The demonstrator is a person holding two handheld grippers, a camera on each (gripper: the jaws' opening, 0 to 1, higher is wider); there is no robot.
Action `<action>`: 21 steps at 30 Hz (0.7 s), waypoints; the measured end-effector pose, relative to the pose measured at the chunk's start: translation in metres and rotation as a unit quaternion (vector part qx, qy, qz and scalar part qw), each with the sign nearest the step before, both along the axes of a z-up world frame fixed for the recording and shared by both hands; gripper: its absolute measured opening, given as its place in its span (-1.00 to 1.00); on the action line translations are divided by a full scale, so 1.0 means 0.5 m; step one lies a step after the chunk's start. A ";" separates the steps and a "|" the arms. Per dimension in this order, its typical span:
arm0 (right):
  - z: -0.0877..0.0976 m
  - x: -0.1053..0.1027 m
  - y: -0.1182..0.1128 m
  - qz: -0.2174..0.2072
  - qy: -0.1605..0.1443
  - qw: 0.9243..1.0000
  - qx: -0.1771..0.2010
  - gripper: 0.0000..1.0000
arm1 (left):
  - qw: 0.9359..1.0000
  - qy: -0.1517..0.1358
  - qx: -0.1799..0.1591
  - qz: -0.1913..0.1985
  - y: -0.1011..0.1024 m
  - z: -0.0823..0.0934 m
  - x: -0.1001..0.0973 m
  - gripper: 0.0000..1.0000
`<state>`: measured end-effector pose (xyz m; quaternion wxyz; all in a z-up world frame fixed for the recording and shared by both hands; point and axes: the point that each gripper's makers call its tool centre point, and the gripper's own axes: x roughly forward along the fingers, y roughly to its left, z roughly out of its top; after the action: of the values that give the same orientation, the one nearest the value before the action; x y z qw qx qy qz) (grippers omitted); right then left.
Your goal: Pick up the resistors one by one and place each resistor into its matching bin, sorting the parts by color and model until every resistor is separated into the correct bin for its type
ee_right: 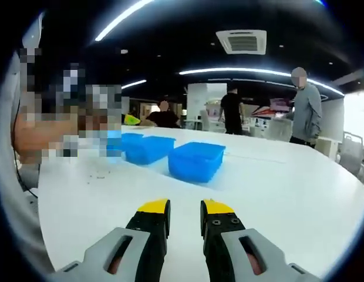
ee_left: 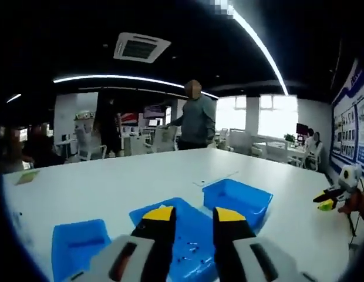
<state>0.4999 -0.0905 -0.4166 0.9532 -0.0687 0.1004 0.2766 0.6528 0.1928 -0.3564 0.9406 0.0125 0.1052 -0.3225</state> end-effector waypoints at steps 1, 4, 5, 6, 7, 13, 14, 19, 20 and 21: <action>0.004 -0.001 0.007 0.007 -0.002 1.000 -0.007 -0.54 | 1.000 -0.007 -0.003 -0.001 0.001 0.004 -0.012 -0.46; 0.014 -0.001 0.031 0.027 -0.006 0.999 -0.021 -0.54 | 1.000 -0.010 -0.013 -0.002 0.011 0.001 -0.057 -0.49; 0.015 -0.001 0.034 0.029 -0.006 0.999 -0.022 -0.54 | 1.000 -0.011 -0.015 -0.001 0.012 0.001 -0.063 -0.50; 0.017 0.000 0.045 0.038 -0.006 0.999 -0.030 -0.54 | 1.000 -0.012 -0.019 0.001 0.018 -0.002 -0.085 -0.51; 0.020 0.001 0.057 0.048 -0.005 0.998 -0.037 -0.54 | 1.000 -0.013 -0.024 0.003 0.024 -0.006 -0.107 -0.52; 0.038 0.007 0.139 0.116 -0.006 0.991 -0.060 -0.54 | 0.999 -0.044 -0.007 0.019 0.058 -0.017 -0.201 -0.55; 0.042 0.008 0.156 0.131 -0.004 0.989 -0.062 -0.54 | 0.998 -0.056 0.003 0.024 0.066 -0.018 -0.215 -0.57; 0.060 0.014 0.233 0.196 -0.001 0.977 -0.079 -0.54 | 0.997 -0.064 0.003 0.035 0.095 -0.032 -0.273 -0.61; 0.060 0.014 0.248 0.209 0.005 0.975 -0.080 -0.54 | 0.997 -0.063 -0.001 0.039 0.101 -0.035 -0.281 -0.61; 0.060 0.016 0.261 0.219 0.009 0.972 -0.081 -0.54 | 0.997 -0.062 -0.002 0.041 0.104 -0.037 -0.286 -0.61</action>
<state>0.5078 0.0402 -0.3864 0.8600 -0.1635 0.1132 0.4699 0.5096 0.2448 -0.3748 0.9577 0.0262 0.0465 -0.2828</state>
